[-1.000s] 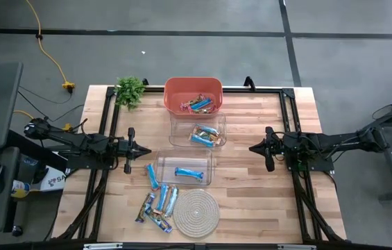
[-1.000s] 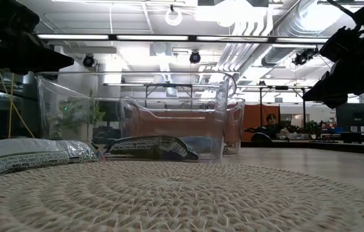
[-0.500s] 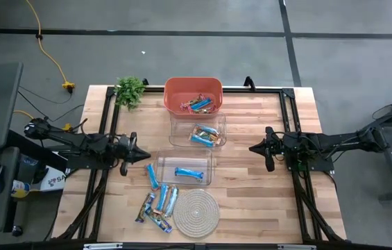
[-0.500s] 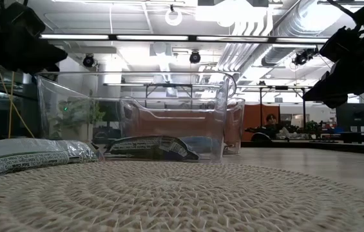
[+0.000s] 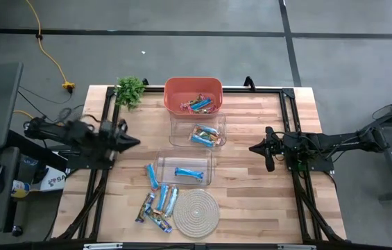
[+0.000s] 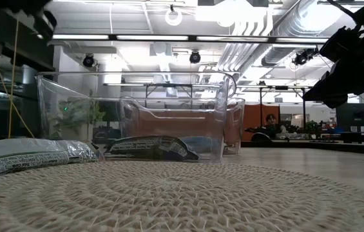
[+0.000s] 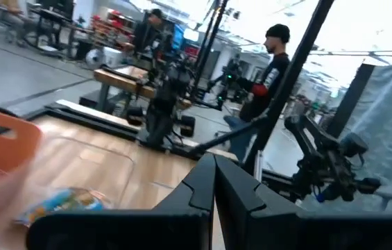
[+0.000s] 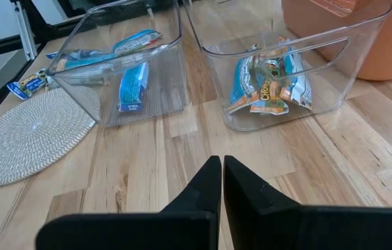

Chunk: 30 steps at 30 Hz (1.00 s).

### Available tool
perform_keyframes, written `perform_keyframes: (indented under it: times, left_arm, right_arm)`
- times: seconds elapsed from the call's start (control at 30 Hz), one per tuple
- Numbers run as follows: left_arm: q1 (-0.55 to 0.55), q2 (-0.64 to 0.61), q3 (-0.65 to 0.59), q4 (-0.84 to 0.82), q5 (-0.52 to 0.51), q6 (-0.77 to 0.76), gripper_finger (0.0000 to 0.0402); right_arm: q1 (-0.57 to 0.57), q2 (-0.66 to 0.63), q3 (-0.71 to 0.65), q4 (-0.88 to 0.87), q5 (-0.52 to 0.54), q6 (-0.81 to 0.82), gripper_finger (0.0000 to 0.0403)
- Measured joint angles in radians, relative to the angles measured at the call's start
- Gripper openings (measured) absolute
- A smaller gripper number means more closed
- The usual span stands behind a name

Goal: Pick and place Granola Bars by type
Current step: Put the blue granola bar into the bottom transparent bin

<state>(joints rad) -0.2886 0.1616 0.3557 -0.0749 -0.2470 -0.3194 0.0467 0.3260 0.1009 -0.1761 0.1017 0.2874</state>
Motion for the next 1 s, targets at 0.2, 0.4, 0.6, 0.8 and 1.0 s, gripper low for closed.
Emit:
perform_keyframes:
  times: [0.2, 0.4, 0.6, 0.8, 1.0]
  left_arm:
    - [0.0, 0.041, 0.259, -0.264, 0.005, -0.003, 0.0007]
    - [0.0, 0.232, 0.525, -0.485, 0.094, 0.045, 0.0007]
    - [0.0, 0.533, 0.759, -0.738, 0.212, 0.16, 0.0007]
    - [0.0, 0.803, 0.894, -1.011, 0.368, 0.211, 0.0007]
    - [-0.038, 0.942, 0.905, -1.011, 0.503, 0.211, 0.0007]
  right_arm:
    - [0.0, 0.0, 0.0, 0.0, 0.0, 0.0, 0.0]
    - [0.0, 0.0, 0.0, 0.0, 0.0, 0.0, 0.0]
    - [0.0, 0.0, 0.0, 0.0, 0.0, 0.0, 0.0]
    - [0.0, 0.0, 0.0, 0.0, 0.0, 0.0, 0.0]
    - [0.0, 0.0, 0.0, 0.0, 0.0, 0.0, 0.0]
